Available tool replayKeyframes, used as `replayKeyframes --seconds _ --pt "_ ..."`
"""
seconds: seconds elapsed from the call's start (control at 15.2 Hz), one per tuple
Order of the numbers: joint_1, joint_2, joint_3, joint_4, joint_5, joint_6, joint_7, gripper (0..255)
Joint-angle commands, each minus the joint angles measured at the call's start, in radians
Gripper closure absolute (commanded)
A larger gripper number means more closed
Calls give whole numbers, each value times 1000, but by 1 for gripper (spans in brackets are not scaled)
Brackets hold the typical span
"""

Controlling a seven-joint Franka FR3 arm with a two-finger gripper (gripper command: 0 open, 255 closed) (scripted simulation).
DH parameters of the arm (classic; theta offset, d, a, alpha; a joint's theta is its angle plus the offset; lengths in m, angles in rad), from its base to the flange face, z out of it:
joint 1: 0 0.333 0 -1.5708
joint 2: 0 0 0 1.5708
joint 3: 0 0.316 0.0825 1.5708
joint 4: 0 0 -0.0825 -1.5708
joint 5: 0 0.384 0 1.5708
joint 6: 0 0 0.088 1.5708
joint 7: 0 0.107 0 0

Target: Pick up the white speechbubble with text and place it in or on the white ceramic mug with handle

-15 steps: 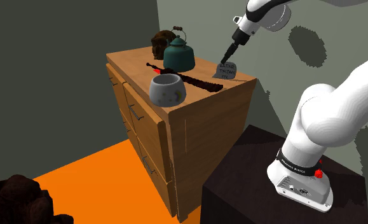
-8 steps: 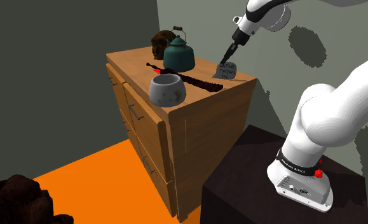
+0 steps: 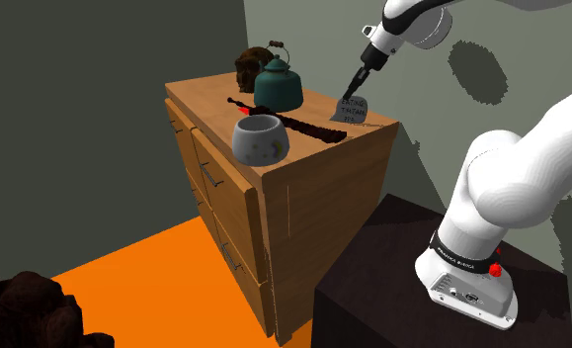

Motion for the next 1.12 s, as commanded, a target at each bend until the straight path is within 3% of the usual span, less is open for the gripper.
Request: replayKeyframes --seconds 0.0,1.06 --pt "-2 -3 5 10 -2 -13 6 255" --pt "-9 -23 68 197 -12 -217 76 255"
